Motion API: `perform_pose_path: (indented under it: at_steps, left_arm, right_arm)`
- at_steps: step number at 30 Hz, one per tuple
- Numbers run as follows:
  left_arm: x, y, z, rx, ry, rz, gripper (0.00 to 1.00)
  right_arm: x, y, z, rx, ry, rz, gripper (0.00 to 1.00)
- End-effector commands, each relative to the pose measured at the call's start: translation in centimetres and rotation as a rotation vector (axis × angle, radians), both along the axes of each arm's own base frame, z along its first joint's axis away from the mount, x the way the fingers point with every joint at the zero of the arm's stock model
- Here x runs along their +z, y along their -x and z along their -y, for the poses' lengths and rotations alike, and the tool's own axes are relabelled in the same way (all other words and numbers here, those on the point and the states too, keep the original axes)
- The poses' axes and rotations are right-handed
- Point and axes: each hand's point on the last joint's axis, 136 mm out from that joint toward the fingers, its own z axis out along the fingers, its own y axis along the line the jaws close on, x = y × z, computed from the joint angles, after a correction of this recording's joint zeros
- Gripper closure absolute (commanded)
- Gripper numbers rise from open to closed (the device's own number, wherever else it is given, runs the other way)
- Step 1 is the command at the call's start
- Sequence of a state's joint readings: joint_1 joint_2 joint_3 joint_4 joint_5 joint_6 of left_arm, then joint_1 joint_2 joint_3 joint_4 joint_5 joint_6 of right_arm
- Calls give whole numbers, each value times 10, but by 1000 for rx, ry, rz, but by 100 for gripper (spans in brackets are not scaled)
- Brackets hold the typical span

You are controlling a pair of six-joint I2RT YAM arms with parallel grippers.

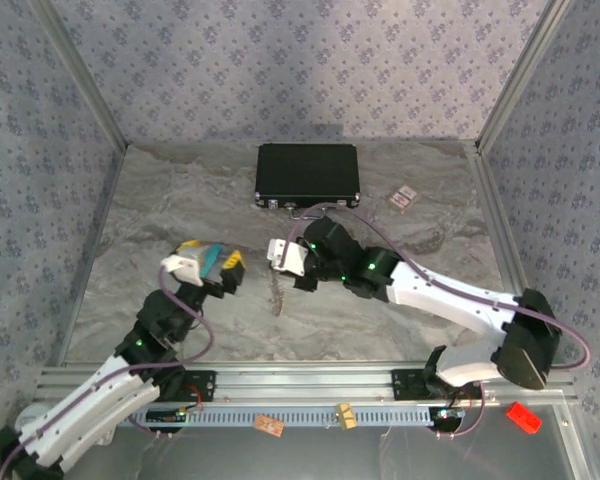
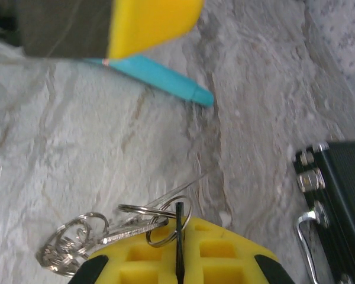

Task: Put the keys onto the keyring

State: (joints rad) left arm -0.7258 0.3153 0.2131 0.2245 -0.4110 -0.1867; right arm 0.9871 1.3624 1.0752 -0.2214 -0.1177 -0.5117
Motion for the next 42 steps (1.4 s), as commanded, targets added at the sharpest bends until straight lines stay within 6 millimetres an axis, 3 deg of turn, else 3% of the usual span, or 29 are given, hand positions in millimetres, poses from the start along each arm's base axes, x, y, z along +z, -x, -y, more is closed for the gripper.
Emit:
perform_pose_path:
  at_steps: [1,4,8,16,24,29,33,36,39,42]
  left_arm:
    - [-15,1,-48,212,105,-80,0]
    - [-16,6,-68,286,178,-67,0]
    - [-17,7,-71,294,184,-63,0]
    - [-22,-1,-61,274,163,-96,0]
    - [-26,-9,-54,268,140,-122,0]
    - [-27,-11,-51,261,126,-136,0]
    - [-27,-12,-49,256,121,-143,0]
    - [-27,-15,-43,235,115,-153,1]
    - [-28,-20,-35,213,100,-171,0]
    - [-28,-26,-25,183,69,-199,0]
  right_arm:
    - [33,-5,-34,37,-137,5,100]
    - [1,-16,-35,-20,-78,-46,100]
    - [-53,-24,-13,-88,102,-68,100]
    - [-125,-18,77,-165,569,-70,100]
    - [-165,-15,140,-203,858,-103,100]
    - [-180,-16,166,-226,998,-106,94]
    - [-178,-21,187,-271,1061,-80,75]
    - [-172,-23,198,-307,1060,-89,66]
    - [-164,-26,200,-357,996,-95,62]
    - [-139,-36,182,-452,761,-103,61]
